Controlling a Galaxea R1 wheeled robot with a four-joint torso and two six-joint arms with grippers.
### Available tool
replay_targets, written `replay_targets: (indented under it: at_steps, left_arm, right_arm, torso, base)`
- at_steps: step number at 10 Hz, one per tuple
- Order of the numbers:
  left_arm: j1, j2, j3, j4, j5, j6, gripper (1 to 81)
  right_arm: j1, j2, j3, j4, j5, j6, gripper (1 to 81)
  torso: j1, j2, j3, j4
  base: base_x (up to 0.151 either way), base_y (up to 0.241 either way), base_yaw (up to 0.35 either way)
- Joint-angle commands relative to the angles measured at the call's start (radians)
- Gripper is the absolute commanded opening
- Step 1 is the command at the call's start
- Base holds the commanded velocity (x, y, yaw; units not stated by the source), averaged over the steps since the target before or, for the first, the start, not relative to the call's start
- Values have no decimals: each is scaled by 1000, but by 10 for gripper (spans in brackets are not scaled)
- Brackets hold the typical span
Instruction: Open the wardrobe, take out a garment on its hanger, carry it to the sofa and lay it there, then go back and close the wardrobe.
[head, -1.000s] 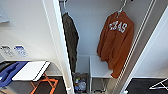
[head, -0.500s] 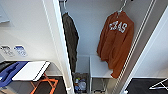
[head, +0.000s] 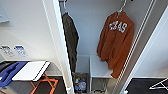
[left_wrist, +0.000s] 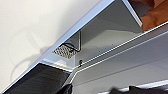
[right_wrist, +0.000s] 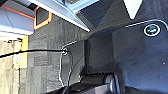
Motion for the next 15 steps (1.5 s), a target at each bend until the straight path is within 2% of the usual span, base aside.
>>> replay_targets:
  at_steps: [1,5,7,12,15]
  left_arm:
    - [-90,6,20,10,15,-2,811]
    - [-120,40,-20,-61,-7,0,811]
    - [-131,73,-74,-125,-49,4,811]
    - [-122,242,-382,-384,-146,12,811]
    - [-114,314,-544,-467,-150,11,811]
  right_arm:
    - [40,-18,32,1,-40,1,811]
    - [46,-16,41,-10,-40,0,811]
    - [47,-13,45,-13,-40,0,811]
    - [58,-4,47,-19,-40,-2,811]
    - [64,-4,56,-27,-46,-2,811]
  torso:
    - [0,0,0,0]
    - [0,0,0,0]
    - [0,0,0,0]
    - [0,0,0,0]
    - [0,0,0,0]
  base:
    - [0,0,0]
    - [0,0,0]
    - [0,0,0]
    - [0,0,0]
    - [0,0,0]
